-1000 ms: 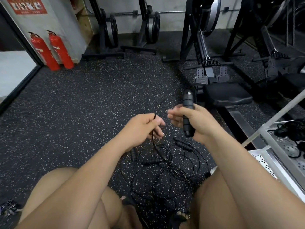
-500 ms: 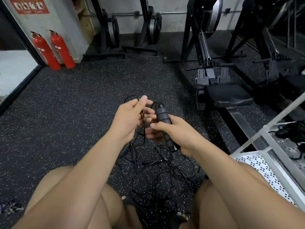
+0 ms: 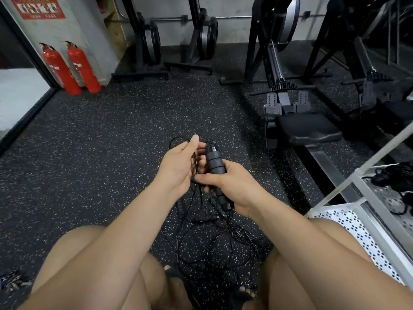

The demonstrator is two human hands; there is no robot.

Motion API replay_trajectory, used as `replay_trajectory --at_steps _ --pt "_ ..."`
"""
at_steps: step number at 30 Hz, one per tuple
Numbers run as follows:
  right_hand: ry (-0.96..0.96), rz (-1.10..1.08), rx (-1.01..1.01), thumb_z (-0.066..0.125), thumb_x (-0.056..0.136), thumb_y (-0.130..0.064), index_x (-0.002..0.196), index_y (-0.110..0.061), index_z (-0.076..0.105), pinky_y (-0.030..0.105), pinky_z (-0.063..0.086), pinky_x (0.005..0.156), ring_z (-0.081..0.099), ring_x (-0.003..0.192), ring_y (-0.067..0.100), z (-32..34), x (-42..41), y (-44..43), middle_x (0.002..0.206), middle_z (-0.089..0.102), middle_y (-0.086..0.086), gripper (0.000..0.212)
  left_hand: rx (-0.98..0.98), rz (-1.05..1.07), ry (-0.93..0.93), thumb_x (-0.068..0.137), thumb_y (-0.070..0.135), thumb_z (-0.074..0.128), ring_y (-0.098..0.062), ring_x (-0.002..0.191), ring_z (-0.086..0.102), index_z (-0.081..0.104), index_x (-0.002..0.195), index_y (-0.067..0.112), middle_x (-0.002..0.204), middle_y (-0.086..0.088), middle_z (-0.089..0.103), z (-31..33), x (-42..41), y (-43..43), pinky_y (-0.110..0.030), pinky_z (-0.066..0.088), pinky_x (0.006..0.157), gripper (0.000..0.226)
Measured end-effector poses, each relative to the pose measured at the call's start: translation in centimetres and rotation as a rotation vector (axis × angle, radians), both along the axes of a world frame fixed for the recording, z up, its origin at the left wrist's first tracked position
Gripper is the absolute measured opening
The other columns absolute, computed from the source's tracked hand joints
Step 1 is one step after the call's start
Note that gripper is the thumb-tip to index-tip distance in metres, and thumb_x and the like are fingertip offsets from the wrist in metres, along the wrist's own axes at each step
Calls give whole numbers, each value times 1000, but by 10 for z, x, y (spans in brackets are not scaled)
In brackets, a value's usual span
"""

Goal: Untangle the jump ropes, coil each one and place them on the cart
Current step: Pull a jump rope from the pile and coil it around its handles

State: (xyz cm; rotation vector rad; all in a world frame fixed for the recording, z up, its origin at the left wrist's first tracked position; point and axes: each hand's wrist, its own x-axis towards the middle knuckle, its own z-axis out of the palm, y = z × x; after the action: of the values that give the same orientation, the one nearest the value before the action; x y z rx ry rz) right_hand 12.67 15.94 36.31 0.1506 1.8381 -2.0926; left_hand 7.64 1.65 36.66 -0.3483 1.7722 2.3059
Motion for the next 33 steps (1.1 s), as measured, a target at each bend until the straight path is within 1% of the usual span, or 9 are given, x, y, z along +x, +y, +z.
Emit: replay_trajectory --at_steps 3,7,11,15,18,22,25,29,33 --pt "13 -15 21 84 88 0 105 -10 71 25 53 62 64 66 15 4 1 3 86 73 3 24 -115 -70 58 109 46 58 -15 70 66 75 105 13 88 -2 76 1 0 -3 -30 59 65 37" --pt "80 -64 -22 80 92 1 116 1 69 25 56 63 66 66 14 19 -3 15 90 74 7 26 -279 -305 126 100 78 45 -18 99 73 79 114 28 104 1 81 -7 3 -9 -54 48 114 62" --pt "146 -134 -76 80 92 0 115 -5 70 28 58 68 65 68 16 37 -9 38 87 71 9 25 -291 -637 66 87 98 33 -17 132 66 70 138 31 128 3 77 -23 20 -3 -54 37 125 92" --pt "179 -225 -209 76 94 2 113 -7 66 26 57 65 64 68 15 50 -16 60 90 71 8 24 -699 -939 195 93 92 21 -6 133 62 69 134 42 137 18 71 -27 41 1 -41 41 122 80" --pt "137 -307 -333 74 95 2 115 -7 62 25 56 63 63 68 14 52 -22 71 92 72 9 24 -998 -977 249 103 67 51 -4 118 65 67 130 41 130 20 70 -39 42 -2 -41 52 112 40" --pt "70 -419 -414 74 96 2 108 -8 62 24 56 62 64 67 13 47 -29 81 93 73 10 20 -1072 -937 251 106 54 58 -10 82 70 70 119 41 105 8 78 -54 35 -11 -37 61 83 21" --pt "35 -453 -465 71 96 4 104 -4 63 24 58 65 68 71 15 41 -35 85 95 74 14 13 -1054 -912 298 106 54 57 -5 48 43 73 115 43 85 -8 75 -50 33 -13 -26 39 53 21" --pt "-19 -410 -368 71 95 3 103 1 66 29 60 78 76 86 22 36 -36 82 107 78 22 10 -962 -812 367 106 54 58 -10 51 45 74 108 46 84 2 77 -35 30 -14 -31 41 55 19" --pt "-18 -236 -198 74 91 8 116 0 63 29 62 74 75 91 24 29 -28 71 112 76 23 29 -874 -670 402 104 55 56 -33 91 77 74 105 50 101 17 79 -8 25 -15 -56 63 90 18"
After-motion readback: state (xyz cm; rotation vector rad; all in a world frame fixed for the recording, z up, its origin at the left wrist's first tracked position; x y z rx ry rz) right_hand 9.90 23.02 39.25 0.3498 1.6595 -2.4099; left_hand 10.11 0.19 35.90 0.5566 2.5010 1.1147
